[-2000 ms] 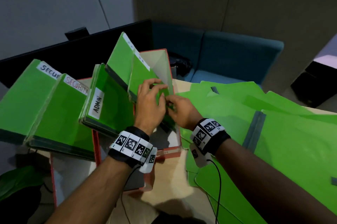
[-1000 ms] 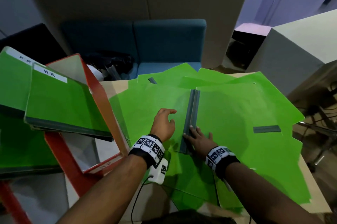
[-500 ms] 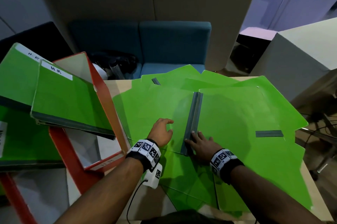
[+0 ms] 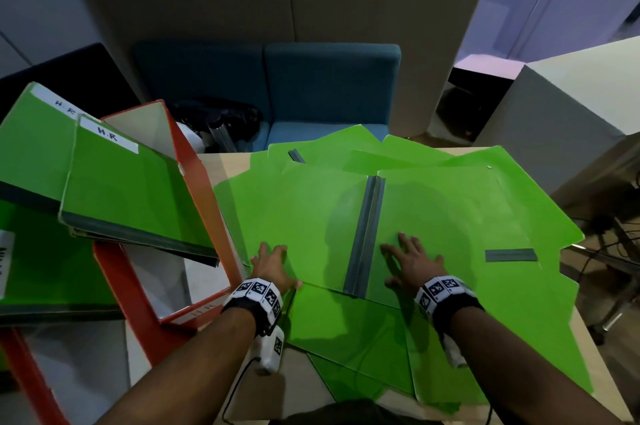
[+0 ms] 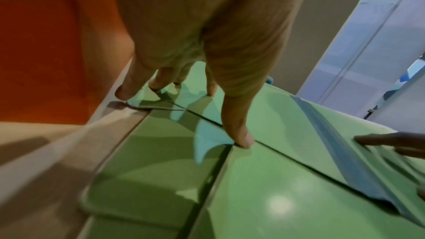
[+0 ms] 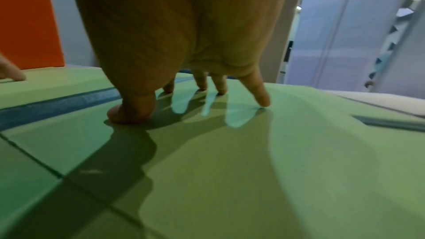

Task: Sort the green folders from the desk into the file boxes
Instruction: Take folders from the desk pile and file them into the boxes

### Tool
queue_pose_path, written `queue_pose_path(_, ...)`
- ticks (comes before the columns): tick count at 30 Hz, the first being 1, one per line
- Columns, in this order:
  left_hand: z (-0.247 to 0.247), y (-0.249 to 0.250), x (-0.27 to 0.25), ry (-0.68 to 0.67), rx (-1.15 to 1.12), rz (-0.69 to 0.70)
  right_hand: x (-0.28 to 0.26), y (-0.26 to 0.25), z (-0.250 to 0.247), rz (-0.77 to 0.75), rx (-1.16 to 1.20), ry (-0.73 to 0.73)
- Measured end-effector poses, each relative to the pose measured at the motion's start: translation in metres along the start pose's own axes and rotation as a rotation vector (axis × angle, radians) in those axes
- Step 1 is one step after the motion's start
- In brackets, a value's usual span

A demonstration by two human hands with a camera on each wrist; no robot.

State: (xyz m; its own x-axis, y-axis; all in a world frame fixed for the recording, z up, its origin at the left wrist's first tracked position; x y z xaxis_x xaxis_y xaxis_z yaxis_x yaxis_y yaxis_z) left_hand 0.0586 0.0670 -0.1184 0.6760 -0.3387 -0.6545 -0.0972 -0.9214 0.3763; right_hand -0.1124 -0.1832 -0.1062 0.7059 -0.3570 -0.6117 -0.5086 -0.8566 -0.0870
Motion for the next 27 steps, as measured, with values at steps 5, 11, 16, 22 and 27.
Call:
queue_pose_path(5,0.01,-0.008,-0.002,-0.039,0.197,0.023,-0.005,0.021,0.015,0.169,0.087,-0.015)
queue_pose_path(11,-0.005,-0.016,-0.001,0.154,0.068,0.016,0.005,0.034,0.01,0.09,0.073,-0.041)
queue_pose_path(16,-0.009,-0.023,-0.002,0.245,-0.31,-0.074,-0.01,0.08,0.0,0.273,0.183,0.054)
queue_pose_path(22,-0.023,-0.028,0.001,0.336,-0.578,-0.214,-0.026,0.121,0.032,0.336,0.213,0.078)
queue_pose_path(27,-0.022,-0.031,0.012,0.263,-0.543,-0.274,-0.024,0.137,0.03,0.25,0.158,0.04)
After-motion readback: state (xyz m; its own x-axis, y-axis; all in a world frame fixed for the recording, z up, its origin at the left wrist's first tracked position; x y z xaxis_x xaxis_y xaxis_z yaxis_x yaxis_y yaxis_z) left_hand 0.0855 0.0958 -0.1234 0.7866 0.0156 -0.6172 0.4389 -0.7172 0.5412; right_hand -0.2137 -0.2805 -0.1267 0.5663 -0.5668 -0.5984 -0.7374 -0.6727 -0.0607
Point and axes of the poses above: each hand's wrist, its own x-axis towards the middle knuckle, its own z-axis out of the palm, y = z × x, the point moved 7 cm from there along x, towards the middle knuckle, and after that the axes turned 7 degrees about -y, right-handed, at the moved point
